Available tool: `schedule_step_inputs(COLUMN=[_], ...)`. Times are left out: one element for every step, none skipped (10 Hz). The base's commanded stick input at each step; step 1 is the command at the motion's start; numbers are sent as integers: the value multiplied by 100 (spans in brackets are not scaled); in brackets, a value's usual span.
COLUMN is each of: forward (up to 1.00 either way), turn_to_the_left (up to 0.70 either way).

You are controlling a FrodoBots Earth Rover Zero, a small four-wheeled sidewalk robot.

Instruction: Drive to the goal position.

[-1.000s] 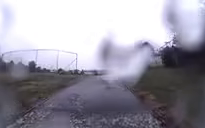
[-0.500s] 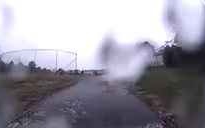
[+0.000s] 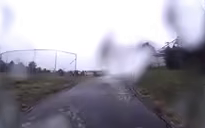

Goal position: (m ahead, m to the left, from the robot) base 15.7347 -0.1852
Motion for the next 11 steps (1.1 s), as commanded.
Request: schedule_step_inputs(forward=[70,70,70,70,70,70,70,70,70,70,70], turn_to_the_left=[0,0,0,0,0,0,0,0,-8,-20,-28])
